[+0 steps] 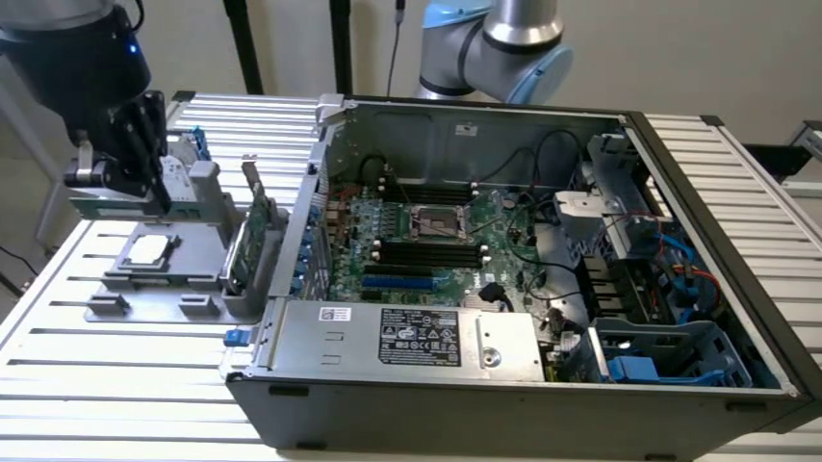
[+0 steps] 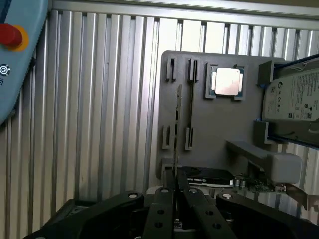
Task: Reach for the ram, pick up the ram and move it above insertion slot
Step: 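Pick up the ram and move it above insertion slot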
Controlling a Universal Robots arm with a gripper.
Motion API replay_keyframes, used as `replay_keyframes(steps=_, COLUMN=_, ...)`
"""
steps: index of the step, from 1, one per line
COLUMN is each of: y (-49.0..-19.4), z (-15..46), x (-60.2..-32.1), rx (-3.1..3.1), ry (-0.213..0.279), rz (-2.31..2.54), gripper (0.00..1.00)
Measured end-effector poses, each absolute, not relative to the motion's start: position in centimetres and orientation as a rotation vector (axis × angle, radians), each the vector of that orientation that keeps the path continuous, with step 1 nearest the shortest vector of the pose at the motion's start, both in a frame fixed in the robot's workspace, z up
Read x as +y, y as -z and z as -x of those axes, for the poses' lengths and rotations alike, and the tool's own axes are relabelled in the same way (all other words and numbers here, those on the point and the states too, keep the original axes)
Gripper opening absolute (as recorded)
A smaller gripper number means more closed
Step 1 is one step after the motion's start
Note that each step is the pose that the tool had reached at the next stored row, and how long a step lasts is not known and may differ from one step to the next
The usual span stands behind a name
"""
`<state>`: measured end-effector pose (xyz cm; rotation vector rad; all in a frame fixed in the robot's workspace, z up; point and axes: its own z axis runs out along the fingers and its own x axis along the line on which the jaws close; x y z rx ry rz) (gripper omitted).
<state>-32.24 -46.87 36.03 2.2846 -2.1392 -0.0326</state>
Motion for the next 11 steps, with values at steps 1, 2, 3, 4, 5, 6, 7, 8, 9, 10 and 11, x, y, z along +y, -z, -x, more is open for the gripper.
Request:
replay_keyframes(steps=1, y=-36.5, z=32.0, x=-46.9, rx=-2.138, ry=0.034, rz=-2.286, gripper=0.13)
replay_keyframes(steps=2, y=-36.9, z=31.7, x=-46.9, rx=-2.137, ry=0.034, rz=-2.286, gripper=0.13)
replay_keyframes(steps=3, y=-37.4, z=31.4, x=-46.9, rx=-2.136, ry=0.035, rz=-2.287, gripper=0.13)
replay_keyframes(steps=4, y=-37.8, z=31.1, x=-46.9, rx=-2.135, ry=0.036, rz=-2.287, gripper=0.13)
replay_keyframes(steps=5, y=-38.2, z=30.8, x=-46.9, rx=-2.135, ry=0.037, rz=-2.288, gripper=0.13)
replay_keyframes(steps=6, y=-38.6, z=30.5, x=-46.9, rx=-2.134, ry=0.038, rz=-2.288, gripper=0.13)
replay_keyframes(steps=7, y=-39.0, z=30.2, x=-46.8, rx=-2.134, ry=0.039, rz=-2.288, gripper=0.13)
replay_keyframes(steps=8, y=-39.2, z=30.0, x=-46.8, rx=-2.134, ry=0.04, rz=-2.289, gripper=0.13)
replay_keyframes(steps=9, y=-39.3, z=29.8, x=-46.7, rx=-2.134, ry=0.04, rz=-2.289, gripper=0.13)
replay_keyframes(steps=10, y=-39.4, z=29.7, x=-46.5, rx=-2.134, ry=0.041, rz=-2.288, gripper=0.13)
replay_keyframes(steps=11, y=-39.4, z=29.6, x=-46.4, rx=-2.134, ry=0.041, rz=-2.288, gripper=0.13)
